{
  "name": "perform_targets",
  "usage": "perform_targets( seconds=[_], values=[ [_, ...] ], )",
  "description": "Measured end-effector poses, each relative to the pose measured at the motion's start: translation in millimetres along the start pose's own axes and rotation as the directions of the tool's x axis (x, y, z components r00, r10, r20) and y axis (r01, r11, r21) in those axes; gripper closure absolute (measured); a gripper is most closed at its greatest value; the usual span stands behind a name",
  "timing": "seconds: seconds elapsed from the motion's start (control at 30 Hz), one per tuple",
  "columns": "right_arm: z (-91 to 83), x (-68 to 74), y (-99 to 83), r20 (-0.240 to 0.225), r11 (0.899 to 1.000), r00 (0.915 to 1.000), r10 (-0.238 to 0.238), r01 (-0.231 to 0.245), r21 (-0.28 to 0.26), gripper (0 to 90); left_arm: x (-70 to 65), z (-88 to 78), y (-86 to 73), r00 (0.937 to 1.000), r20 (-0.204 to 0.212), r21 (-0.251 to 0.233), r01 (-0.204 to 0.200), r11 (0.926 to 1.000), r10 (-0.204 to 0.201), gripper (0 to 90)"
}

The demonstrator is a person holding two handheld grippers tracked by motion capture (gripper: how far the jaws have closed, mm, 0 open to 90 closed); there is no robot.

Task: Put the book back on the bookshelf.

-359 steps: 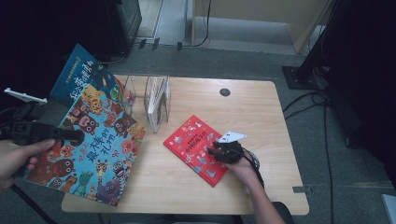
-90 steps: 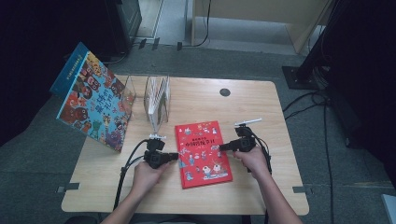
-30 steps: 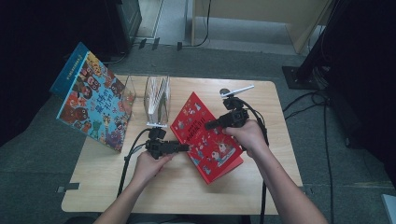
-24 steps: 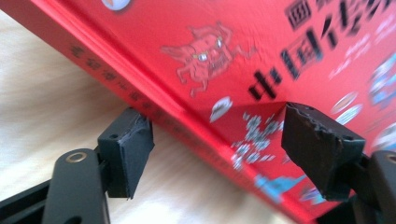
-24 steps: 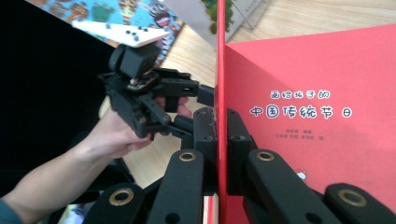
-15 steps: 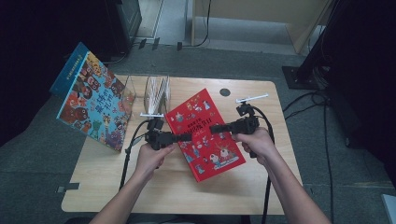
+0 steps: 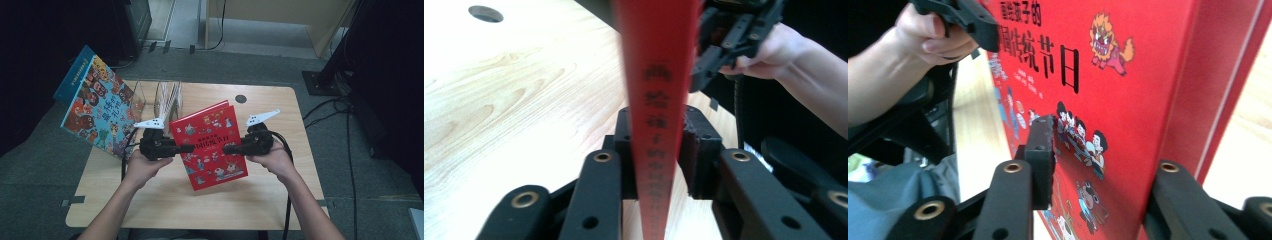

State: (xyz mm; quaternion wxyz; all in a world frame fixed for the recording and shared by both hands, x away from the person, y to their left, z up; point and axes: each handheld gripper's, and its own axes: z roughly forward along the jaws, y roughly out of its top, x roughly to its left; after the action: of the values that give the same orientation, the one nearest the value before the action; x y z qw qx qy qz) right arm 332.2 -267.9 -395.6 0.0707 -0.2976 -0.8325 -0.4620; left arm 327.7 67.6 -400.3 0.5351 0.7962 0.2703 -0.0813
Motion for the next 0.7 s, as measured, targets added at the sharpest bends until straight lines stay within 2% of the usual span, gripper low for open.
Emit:
perform_targets(
  seconds=[0.07,0.1,0.13,0.17,0.23,0.3,0.33,0.5,0.6,0.67,0.7],
  values=[
    [3.8,-0.2,1.2,0.037,1.000,0.9993,-0.009,0.009,-0.001,59.4,-4.9,-1.0,1.2,0.9990,-0.020,0.013,-0.039,0.9991,0.039,76.1],
    [4.6,-1.0,1.4,0.037,1.000,0.9993,-0.011,0.011,0.003,58.4,-8.3,-1.3,1.5,0.9962,-0.045,0.018,-0.074,0.9971,0.075,75.9],
    [5.6,-1.4,1.3,0.047,1.000,0.9988,-0.014,0.014,0.007,56.4,-11.8,-0.7,2.0,0.9922,-0.069,0.036,-0.101,0.9942,0.104,75.8],
    [6.2,-1.3,1.0,0.069,1.000,0.9975,-0.017,0.016,0.011,54.9,-15.5,0.2,2.4,0.9854,-0.096,0.057,-0.136,0.9891,0.141,75.9],
    [6.9,-3.4,-0.4,0.090,1.000,0.9958,-0.010,0.008,0.021,53.9,-20.2,1.8,3.0,0.9761,-0.119,0.084,-0.173,0.9814,0.182,76.4],
    [7.9,-6.3,-2.9,0.103,1.000,0.9947,0.008,-0.010,0.017,53.5,-21.7,4.8,4.6,0.9725,-0.131,0.113,-0.179,0.9775,0.193,77.1],
    [9.1,-6.8,-3.6,0.115,0.999,0.9933,0.016,-0.019,0.027,52.8,-22.0,5.3,5.2,0.9673,-0.142,0.126,-0.193,0.9731,0.210,77.0],
    [12.6,-3.2,-3.5,0.180,1.000,0.9835,0.013,-0.015,0.009,50.3,-20.1,4.3,7.4,0.9632,-0.150,0.144,-0.202,0.9687,0.223,76.8],
    [9.4,-1.4,-5.7,0.259,1.000,0.9659,-0.009,0.010,-0.002,54.6,-20.2,1.1,7.6,0.9635,-0.147,0.172,-0.198,0.9651,0.223,78.8],
    [8.6,-5.8,-11.8,0.220,0.999,0.9754,0.012,-0.001,-0.052,52.9,-20.1,-0.8,7.2,0.9624,-0.151,0.174,-0.199,0.9643,0.226,79.0],
    [10.5,-7.9,-14.6,0.214,0.997,0.9766,0.022,-0.007,-0.072,50.3,-19.8,-1.9,7.8,0.9608,-0.153,0.181,-0.203,0.9624,0.231,79.3]
  ],
)
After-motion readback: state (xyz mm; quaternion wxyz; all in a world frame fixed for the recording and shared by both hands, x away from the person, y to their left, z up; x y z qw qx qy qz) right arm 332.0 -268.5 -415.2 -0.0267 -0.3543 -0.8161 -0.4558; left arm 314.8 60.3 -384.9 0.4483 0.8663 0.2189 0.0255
